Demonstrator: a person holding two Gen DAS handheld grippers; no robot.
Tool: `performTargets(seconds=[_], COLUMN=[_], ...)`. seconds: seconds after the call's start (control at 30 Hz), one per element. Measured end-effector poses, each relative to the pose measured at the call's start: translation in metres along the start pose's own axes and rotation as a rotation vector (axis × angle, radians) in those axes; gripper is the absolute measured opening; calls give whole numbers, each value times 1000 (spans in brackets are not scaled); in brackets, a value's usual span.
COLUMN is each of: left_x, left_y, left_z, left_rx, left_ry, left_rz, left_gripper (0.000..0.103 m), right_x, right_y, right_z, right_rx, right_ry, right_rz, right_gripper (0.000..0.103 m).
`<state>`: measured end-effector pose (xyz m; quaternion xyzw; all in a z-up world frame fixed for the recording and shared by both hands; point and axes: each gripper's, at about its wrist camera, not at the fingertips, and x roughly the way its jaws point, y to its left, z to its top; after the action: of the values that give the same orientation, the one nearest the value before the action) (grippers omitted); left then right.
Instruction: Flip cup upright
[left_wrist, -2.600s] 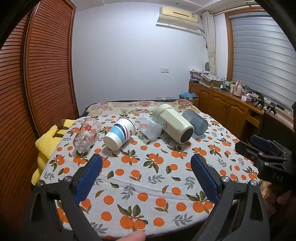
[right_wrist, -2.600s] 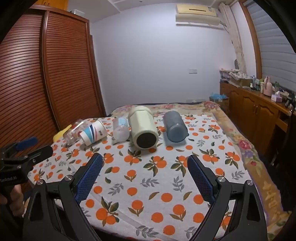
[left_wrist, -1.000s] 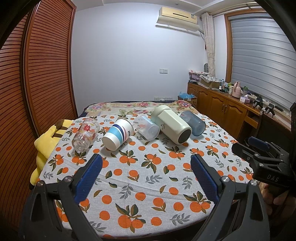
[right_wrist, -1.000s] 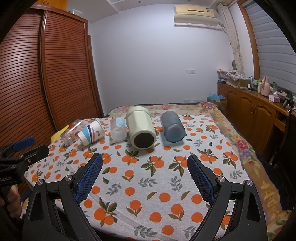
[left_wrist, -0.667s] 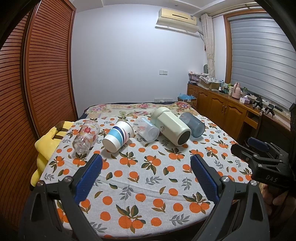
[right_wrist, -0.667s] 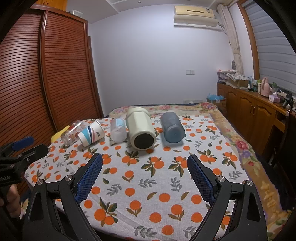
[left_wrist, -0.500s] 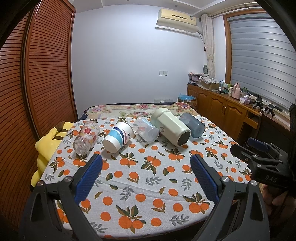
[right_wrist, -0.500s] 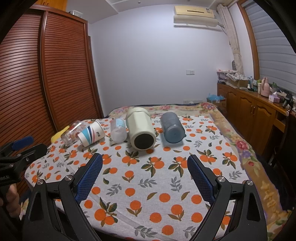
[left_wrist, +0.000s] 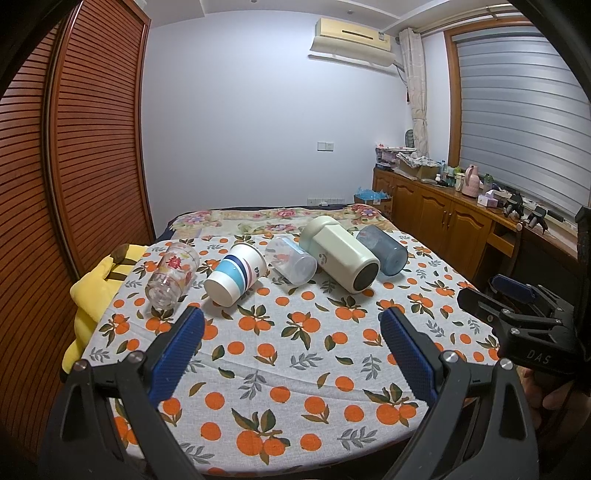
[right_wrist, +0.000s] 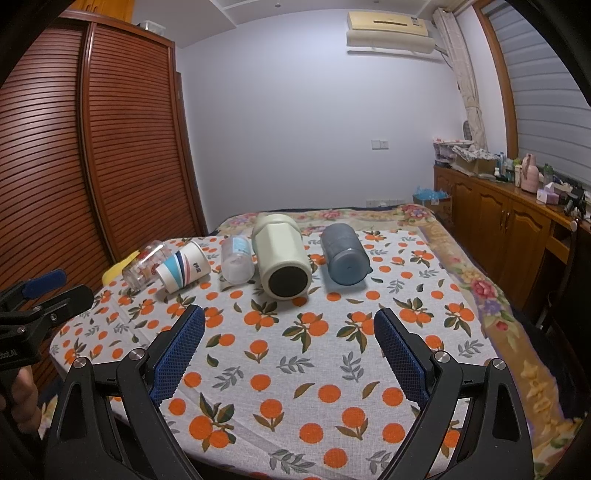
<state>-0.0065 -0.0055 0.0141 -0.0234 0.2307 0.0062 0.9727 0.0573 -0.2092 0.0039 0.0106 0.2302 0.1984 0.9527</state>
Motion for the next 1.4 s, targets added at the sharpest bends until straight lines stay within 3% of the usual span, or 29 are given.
performTargets(seconds=[0.8, 1.1, 1.4], left_x=[12, 45, 80], left_y=[7, 13, 9], left_z=[-4, -7, 11], left_rx=[-13, -11, 3], left_ry=[25, 60, 72], left_rz=[-6, -11, -58], left_gripper=[97, 97, 97], right_x=[3, 40, 80], right_y=[-2, -18, -31], right_z=[0, 8, 41], right_rx=[3, -11, -46], right_ry=[7, 59, 102], right_rz=[3, 11, 17], right_gripper=[94, 92, 88])
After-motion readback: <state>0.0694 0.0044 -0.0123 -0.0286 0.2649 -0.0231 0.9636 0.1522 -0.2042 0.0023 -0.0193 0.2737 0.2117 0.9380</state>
